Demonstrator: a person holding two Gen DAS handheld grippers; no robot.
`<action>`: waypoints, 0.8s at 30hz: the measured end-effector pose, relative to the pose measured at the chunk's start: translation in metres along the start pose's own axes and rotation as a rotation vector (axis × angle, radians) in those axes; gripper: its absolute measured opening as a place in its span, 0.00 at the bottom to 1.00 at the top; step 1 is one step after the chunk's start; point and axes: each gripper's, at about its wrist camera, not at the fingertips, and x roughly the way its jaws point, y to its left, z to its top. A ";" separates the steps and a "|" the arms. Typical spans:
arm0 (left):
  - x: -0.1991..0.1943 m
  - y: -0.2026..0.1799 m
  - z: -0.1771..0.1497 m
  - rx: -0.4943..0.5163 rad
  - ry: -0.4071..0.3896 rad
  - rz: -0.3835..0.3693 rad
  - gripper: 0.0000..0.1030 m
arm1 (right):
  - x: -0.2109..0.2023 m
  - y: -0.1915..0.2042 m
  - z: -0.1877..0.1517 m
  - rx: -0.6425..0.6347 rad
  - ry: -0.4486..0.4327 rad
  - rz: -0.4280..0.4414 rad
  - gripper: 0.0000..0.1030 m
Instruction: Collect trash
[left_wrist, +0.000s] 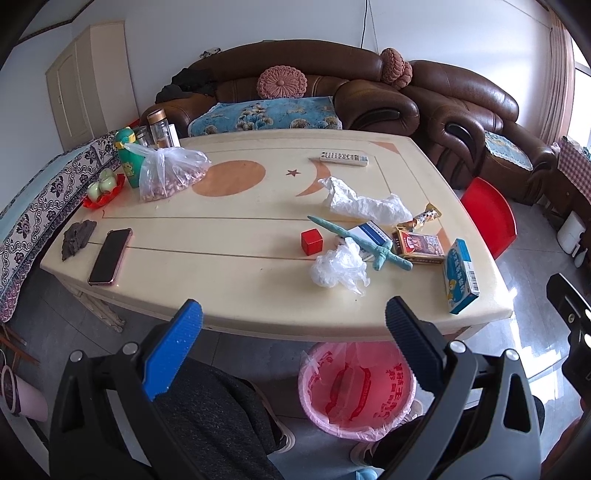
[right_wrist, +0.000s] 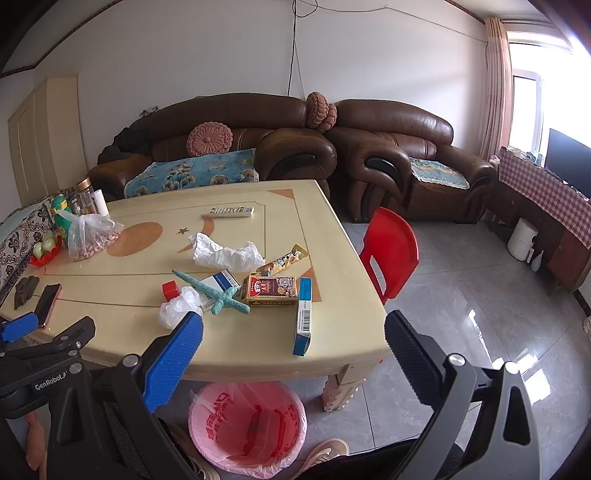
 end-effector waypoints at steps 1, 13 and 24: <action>0.000 0.000 0.000 0.001 0.000 0.000 0.94 | 0.000 0.000 0.000 0.000 0.000 -0.001 0.94; -0.001 0.002 0.000 0.001 -0.004 0.004 0.94 | 0.000 0.001 0.001 -0.002 0.002 -0.001 0.94; -0.001 0.002 0.000 0.004 -0.003 0.005 0.94 | 0.000 0.001 0.001 -0.002 0.001 -0.001 0.94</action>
